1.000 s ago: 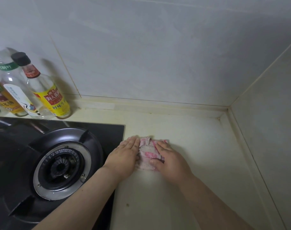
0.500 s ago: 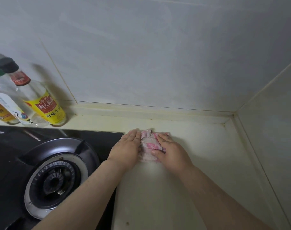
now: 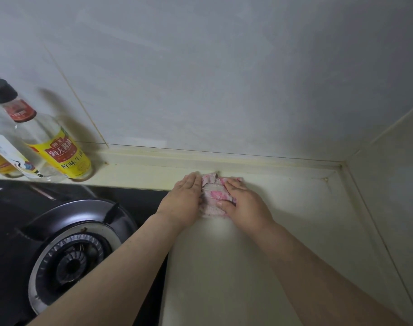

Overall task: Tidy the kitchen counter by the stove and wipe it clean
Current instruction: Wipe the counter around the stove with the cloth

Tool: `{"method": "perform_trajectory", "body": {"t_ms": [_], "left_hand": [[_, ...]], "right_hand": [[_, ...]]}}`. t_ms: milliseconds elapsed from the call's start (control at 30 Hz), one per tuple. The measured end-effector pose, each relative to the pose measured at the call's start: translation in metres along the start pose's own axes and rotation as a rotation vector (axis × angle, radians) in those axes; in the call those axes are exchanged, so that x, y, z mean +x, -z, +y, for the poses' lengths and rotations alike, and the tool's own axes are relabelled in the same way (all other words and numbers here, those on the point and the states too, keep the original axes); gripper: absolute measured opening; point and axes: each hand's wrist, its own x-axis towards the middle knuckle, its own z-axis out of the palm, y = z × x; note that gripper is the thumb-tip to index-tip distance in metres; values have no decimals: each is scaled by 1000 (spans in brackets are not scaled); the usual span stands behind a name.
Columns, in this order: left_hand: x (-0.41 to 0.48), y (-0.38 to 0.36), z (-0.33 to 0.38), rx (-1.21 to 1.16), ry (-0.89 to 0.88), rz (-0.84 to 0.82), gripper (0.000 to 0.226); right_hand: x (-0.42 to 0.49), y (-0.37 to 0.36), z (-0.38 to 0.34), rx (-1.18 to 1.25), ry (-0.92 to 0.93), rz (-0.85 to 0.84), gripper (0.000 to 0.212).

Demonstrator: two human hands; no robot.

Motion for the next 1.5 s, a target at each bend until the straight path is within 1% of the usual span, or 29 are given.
{"method": "perform_trajectory", "body": {"t_ms": [200, 600, 833, 900, 1000, 1033, 1100, 1167, 1233, 1267, 1333, 1400, 1433, 1500], "left_hand": [[9, 4, 2, -22, 27, 40, 62], [20, 6, 1, -18, 31, 63, 58], [23, 7, 9, -9, 87, 95, 58], [20, 13, 9, -28, 73, 87, 56], [0, 27, 5, -98, 3, 75, 51], [-12, 33, 3, -118, -5, 90, 49], [-43, 44, -1, -141, -14, 169, 46], [-76, 48, -11, -144, 7, 231, 47], [-109, 48, -23, -130, 40, 272, 51], [-122, 45, -30, -120, 65, 277, 53], [-144, 38, -41, -120, 117, 290, 55], [-160, 29, -50, -127, 130, 314, 57], [-166, 24, -54, -129, 131, 318, 57], [-174, 15, -60, -120, 130, 322, 55]], "right_hand": [[11, -2, 0, -3, -10, 15, 63], [18, -7, -3, -35, -36, 46, 60], [23, -5, -7, -51, -76, 39, 58], [25, -2, -10, -74, -80, 19, 58], [24, 5, -14, -117, -91, -46, 59], [23, 6, -16, -133, -84, -24, 58], [19, 5, -24, -158, -75, 104, 47], [16, 1, -37, -137, -123, 170, 42], [19, -8, -47, -162, -171, 119, 47], [21, -12, -51, -197, -189, 87, 53], [24, -20, -59, -260, -224, 60, 74], [21, -27, -68, -280, -243, 56, 98], [21, -30, -72, -270, -237, 65, 105], [21, -36, -80, -219, -212, 79, 108]]}}
